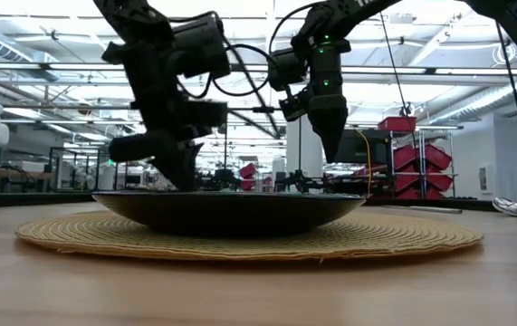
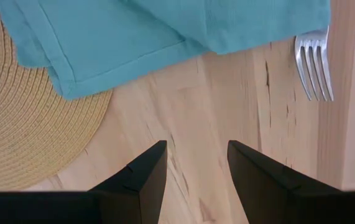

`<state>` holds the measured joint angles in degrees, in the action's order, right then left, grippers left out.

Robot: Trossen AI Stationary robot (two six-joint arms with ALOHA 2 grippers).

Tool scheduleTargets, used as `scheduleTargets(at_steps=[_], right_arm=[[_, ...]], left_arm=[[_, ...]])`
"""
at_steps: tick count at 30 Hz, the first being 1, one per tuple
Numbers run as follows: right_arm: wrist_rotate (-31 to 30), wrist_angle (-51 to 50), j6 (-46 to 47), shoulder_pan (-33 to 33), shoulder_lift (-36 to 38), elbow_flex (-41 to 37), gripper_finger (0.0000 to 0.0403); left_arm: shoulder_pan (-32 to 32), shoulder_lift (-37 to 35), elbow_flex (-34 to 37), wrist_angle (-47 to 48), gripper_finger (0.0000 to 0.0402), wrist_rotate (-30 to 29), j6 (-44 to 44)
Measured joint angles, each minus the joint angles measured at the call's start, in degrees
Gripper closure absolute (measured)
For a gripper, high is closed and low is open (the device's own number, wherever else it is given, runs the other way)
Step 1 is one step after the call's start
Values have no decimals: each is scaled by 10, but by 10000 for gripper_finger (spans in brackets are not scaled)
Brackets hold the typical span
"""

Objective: Set table place

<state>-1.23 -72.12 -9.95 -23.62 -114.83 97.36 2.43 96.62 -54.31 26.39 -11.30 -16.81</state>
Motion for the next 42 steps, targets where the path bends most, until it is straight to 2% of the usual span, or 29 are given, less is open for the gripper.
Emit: scheduleTargets(at_steps=[7,11,15,18,21,24,30,32,42], right_arm=[[0,4,-2,0,0,0,243],[6,49,-4,0,0,0,243],[29,126,-2,-4,0,0,248],[35,166,15,-15,-12,2,286],[40,169,18,-31,-37,1,374],[44,164,31,-45,-59,1,395],[48,180,33,-48,-80,0,403],[69,188,33,-45,-79,1,403],[76,187,48,-52,-110,1,403]], left_arm=[[-8,-1,-43,2,401,18,-15],[-16,-1,-47,24,401,39,-15],[-15,-1,-47,13,401,-26,-1],[-3,-1,-47,16,401,-34,30],[10,-1,-47,59,401,-35,52],[26,-6,-43,84,401,-39,84],[52,-62,-1,51,401,-26,85],[56,-74,10,32,401,-25,84],[61,-75,15,30,401,-22,75]])
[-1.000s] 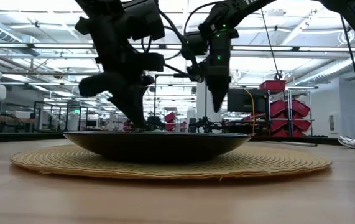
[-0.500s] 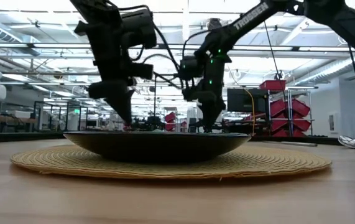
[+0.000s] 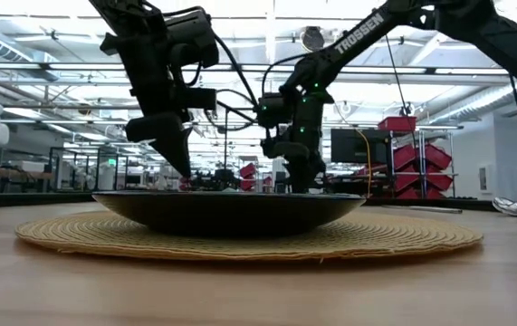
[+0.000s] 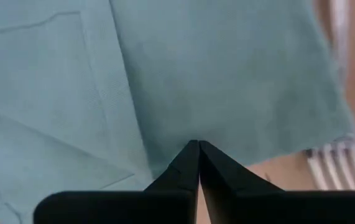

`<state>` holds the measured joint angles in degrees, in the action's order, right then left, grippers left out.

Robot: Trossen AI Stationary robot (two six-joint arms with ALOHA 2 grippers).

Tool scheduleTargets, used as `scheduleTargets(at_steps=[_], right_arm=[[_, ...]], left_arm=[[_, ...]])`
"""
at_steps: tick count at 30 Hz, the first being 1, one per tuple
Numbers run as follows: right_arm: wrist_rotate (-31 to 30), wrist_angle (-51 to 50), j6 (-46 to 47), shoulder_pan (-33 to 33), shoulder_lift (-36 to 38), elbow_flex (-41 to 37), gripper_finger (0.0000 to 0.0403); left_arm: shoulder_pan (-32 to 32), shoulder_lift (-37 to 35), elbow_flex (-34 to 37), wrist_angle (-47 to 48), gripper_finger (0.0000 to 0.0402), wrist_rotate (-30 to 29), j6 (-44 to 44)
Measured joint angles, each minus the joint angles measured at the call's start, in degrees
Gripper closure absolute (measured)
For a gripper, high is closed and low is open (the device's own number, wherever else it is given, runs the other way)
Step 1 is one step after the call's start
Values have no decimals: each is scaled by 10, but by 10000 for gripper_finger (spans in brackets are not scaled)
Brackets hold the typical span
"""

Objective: Set table place

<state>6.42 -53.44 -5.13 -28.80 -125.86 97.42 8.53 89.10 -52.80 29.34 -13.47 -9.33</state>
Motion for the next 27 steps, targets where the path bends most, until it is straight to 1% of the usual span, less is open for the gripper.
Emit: scheduleTargets(at_steps=[7,10,13,22,25,27], right_arm=[[2,6,0,17,11,0,403],[24,-27,0,19,14,0,403],[26,-63,-1,29,14,0,403],[41,-133,-5,71,14,0,403],[39,-138,-8,85,14,0,403],[16,-137,-9,90,15,0,403]], left_arm=[[1,0,0,-2,401,12,-1],[1,0,0,0,401,12,0],[1,0,0,2,401,12,0],[1,0,0,22,401,12,0],[1,0,0,27,401,13,0],[1,0,0,27,401,13,0]])
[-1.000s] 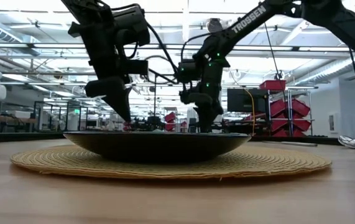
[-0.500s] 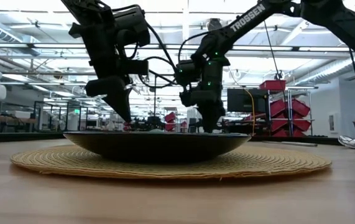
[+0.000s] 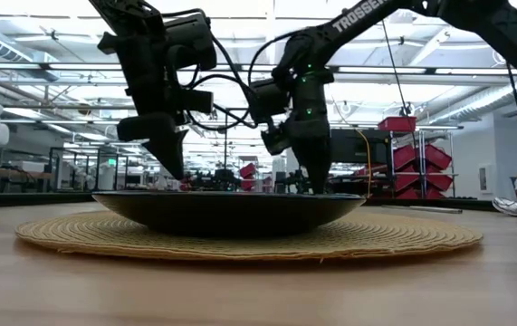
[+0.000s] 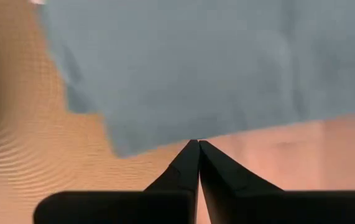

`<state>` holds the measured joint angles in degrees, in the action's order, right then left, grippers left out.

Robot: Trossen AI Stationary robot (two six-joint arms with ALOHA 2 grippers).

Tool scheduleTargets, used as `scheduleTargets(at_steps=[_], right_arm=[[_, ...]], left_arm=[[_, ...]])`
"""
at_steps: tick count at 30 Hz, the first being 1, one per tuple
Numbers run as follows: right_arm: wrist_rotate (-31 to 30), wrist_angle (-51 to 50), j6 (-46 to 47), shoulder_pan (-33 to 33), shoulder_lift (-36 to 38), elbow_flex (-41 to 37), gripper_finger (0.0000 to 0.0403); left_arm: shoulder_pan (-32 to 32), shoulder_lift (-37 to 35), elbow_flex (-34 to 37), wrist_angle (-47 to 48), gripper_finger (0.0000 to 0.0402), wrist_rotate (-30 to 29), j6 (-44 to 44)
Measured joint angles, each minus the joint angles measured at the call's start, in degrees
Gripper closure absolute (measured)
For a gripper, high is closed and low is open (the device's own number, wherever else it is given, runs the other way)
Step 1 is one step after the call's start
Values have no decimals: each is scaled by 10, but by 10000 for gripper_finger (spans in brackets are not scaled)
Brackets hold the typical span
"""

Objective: Set table place

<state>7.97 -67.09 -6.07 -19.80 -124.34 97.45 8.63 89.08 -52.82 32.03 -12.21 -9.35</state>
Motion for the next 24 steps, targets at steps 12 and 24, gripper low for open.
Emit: scheduleTargets(at_steps=[12,24], right_arm=[[-62,-31,24,-6,110,0,403],[-66,-57,15,-28,153,0,358]], left_arm=[[31,0,29,-36,401,130,15],[-13,0,34,-55,389,205,-60]])
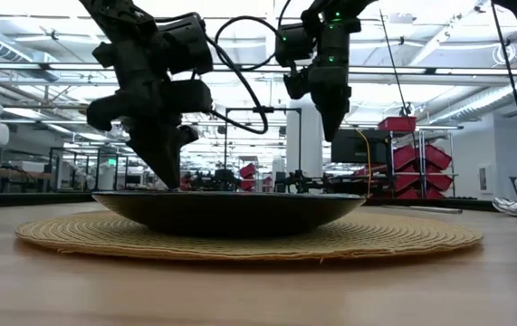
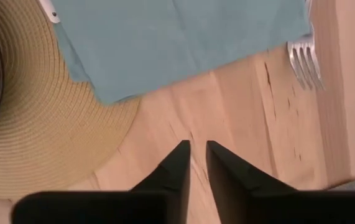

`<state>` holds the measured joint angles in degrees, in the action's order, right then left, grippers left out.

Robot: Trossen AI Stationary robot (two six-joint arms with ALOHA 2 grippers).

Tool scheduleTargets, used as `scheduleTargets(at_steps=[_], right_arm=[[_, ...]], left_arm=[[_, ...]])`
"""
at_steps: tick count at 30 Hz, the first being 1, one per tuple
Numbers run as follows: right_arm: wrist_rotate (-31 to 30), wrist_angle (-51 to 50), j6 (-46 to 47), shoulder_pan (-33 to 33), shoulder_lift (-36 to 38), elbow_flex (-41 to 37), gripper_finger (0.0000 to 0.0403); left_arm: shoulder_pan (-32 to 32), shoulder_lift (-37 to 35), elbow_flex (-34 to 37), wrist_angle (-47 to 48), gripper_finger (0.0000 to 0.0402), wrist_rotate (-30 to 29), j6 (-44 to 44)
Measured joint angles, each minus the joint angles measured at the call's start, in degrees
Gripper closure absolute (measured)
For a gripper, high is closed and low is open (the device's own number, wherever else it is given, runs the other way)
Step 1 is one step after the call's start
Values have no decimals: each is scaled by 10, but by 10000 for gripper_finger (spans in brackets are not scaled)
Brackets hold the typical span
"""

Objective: Set table place

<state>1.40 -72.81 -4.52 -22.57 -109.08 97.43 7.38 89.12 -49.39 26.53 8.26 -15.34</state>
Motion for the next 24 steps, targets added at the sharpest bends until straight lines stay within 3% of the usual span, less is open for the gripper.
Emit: scheduleTargets(at_steps=[4,10,24], right_arm=[[0,7,-10,0,0,0,322],[0,5,-15,0,0,0,279],[-1,5,-19,0,-1,0,258]], left_arm=[[0,0,0,-2,347,-54,0],[-8,0,0,-2,286,-62,74],[-22,36,0,-6,276,-125,69]])
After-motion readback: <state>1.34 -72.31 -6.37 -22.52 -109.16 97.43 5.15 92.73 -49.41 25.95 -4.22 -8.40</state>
